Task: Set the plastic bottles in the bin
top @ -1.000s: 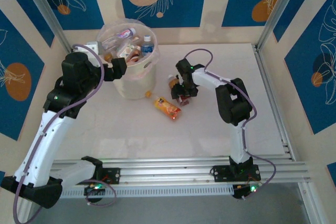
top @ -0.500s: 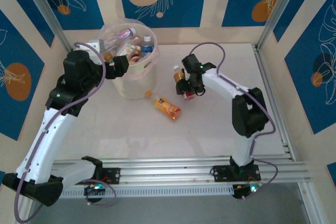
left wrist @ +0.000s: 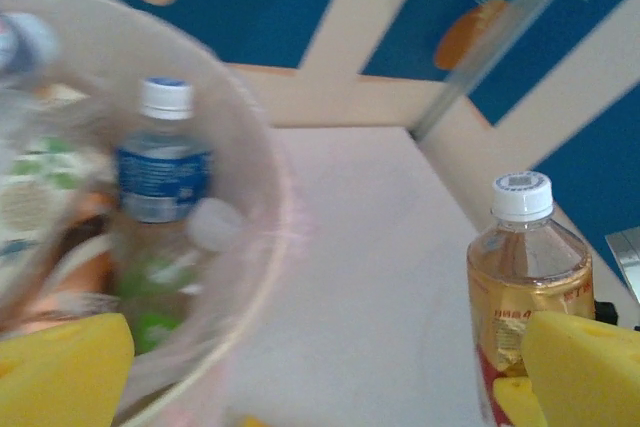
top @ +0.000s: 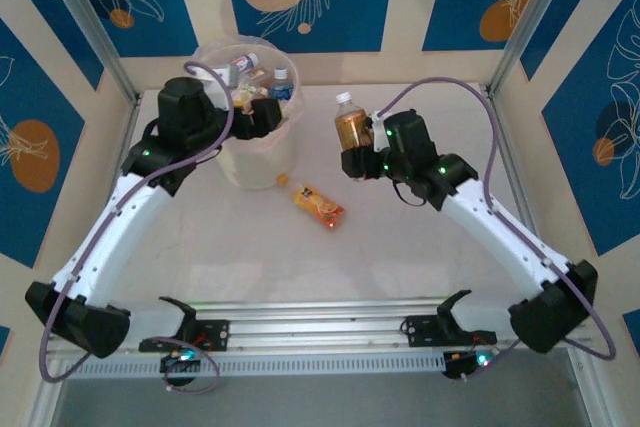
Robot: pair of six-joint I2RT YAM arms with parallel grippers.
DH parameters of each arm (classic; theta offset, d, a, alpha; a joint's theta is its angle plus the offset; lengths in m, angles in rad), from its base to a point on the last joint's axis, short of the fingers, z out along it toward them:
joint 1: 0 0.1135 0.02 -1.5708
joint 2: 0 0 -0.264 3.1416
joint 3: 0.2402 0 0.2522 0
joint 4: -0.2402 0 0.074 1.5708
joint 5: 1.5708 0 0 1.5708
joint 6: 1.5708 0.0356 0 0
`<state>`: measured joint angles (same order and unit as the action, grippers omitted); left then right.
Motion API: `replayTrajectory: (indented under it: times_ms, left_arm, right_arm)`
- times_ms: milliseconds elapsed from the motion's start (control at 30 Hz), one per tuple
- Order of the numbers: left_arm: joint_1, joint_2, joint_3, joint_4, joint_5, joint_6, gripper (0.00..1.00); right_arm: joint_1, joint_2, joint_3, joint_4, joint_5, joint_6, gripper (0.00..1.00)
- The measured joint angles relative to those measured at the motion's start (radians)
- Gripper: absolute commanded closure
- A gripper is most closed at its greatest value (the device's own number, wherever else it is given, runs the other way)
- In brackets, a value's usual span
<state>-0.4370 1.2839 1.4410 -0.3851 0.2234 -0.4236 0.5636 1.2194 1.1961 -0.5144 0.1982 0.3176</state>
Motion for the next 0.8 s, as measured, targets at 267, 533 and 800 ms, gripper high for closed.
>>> replayTrajectory:
  times_ms: [267, 533, 800]
  left_arm:
    - [-0.108, 0.130, 0.106, 0.097, 0.170, -0.047, 0.02]
    - [-0.156, 0.216, 0.206, 0.117, 0.222, -0.057, 0.24]
    - [-0.167, 0.243, 0.213, 0.116, 0.237, -0.058, 0.36]
  right_arm:
    - [0.053, -0.079, -0.047, 0.104, -0.035, -0.005, 0.64]
    - [0.098, -0.078, -0.047, 0.126, -0.041, -0.009, 0.64]
    - [0.111, -0.077, -0.047, 0.134, -0.037, -0.016, 0.64]
